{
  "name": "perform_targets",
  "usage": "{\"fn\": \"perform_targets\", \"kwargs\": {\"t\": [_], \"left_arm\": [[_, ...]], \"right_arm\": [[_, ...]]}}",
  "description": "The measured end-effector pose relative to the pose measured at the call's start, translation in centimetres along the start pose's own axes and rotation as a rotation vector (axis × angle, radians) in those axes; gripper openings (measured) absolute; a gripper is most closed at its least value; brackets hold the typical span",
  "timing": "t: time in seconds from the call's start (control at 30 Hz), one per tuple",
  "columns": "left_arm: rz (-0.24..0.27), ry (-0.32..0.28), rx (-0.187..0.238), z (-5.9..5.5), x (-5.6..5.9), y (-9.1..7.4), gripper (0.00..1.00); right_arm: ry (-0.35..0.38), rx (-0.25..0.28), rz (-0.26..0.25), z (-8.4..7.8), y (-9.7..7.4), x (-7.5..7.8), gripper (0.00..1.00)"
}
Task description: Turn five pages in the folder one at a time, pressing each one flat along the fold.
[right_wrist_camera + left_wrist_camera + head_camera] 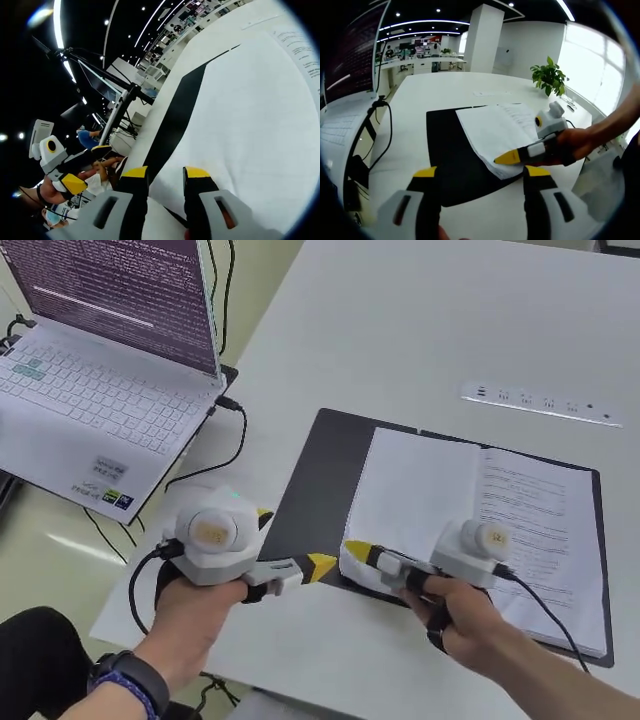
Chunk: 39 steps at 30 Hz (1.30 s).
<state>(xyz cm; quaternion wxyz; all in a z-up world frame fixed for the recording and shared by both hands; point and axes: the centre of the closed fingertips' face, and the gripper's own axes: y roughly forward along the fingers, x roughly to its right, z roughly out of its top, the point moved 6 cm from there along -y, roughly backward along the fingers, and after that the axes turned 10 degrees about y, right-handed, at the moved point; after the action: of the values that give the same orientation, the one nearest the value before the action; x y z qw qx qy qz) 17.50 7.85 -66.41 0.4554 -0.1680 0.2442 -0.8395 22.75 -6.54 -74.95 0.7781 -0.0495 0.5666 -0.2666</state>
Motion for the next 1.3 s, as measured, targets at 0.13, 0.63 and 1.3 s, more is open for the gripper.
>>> {"fn": "perform_targets", "kwargs": {"t": [0.13,0.63,1.3], "left_arm": [[0.002,-0.002,0.0,0.0,-0.1,0.0,0.68],[-0.025,-0.007,-0.015,-0.6,0.7,1.2,0.66],[-0.093,0.025,-0.018,1.1,2.7,6.3,0.18]], "right_arm": [[-0.004,0.001,0.007,0.0,0.0,-0.1,0.29],[-0.021,0.029,0.057,0.7,-1.4,-1.1,0.4],[-0.105,0.143,0.023,6.6,-8.1,0.4,0.29]]}}
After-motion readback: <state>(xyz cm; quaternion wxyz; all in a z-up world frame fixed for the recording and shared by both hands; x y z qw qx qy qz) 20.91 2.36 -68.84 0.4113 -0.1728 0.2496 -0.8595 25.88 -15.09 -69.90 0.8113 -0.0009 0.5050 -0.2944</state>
